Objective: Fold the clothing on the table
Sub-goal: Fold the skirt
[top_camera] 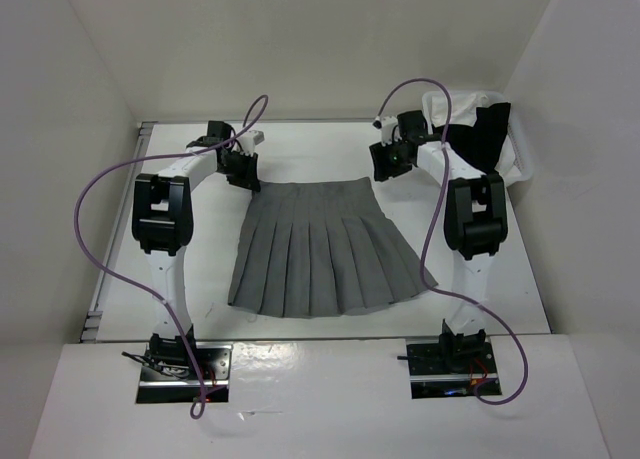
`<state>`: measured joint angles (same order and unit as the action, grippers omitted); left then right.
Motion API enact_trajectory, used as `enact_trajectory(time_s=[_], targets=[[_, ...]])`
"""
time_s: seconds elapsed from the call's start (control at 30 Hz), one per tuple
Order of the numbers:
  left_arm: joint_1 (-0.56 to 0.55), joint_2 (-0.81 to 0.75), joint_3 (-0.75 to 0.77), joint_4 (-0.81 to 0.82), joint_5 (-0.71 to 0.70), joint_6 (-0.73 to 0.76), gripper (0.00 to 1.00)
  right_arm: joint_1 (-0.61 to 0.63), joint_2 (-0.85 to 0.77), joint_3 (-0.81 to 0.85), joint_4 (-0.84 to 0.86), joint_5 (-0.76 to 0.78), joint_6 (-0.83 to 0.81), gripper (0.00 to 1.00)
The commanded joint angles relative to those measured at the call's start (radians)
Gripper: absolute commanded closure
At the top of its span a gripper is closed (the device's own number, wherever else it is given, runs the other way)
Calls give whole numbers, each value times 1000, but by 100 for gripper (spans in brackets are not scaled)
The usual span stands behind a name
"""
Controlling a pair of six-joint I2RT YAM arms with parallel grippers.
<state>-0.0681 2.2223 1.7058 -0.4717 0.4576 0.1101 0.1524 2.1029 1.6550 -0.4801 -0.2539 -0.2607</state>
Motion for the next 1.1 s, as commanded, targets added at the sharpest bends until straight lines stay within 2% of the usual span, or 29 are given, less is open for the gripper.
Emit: enact_trajectory(time_s=[0.0,0.47,0.87,1.07], targets=[[-4,10,32,8,47,42,83,4,20,42,-14,-59,-12,42],[-4,0,5,8,56,60,93,-14,103,88,-23,-249,-22,41],[-4,0,14,-11,66,69,100,-24,164,172,-23,-286,-22,41],[-4,10,23,-12,66,69,100,-33,184,172,-23,-286,-22,41]])
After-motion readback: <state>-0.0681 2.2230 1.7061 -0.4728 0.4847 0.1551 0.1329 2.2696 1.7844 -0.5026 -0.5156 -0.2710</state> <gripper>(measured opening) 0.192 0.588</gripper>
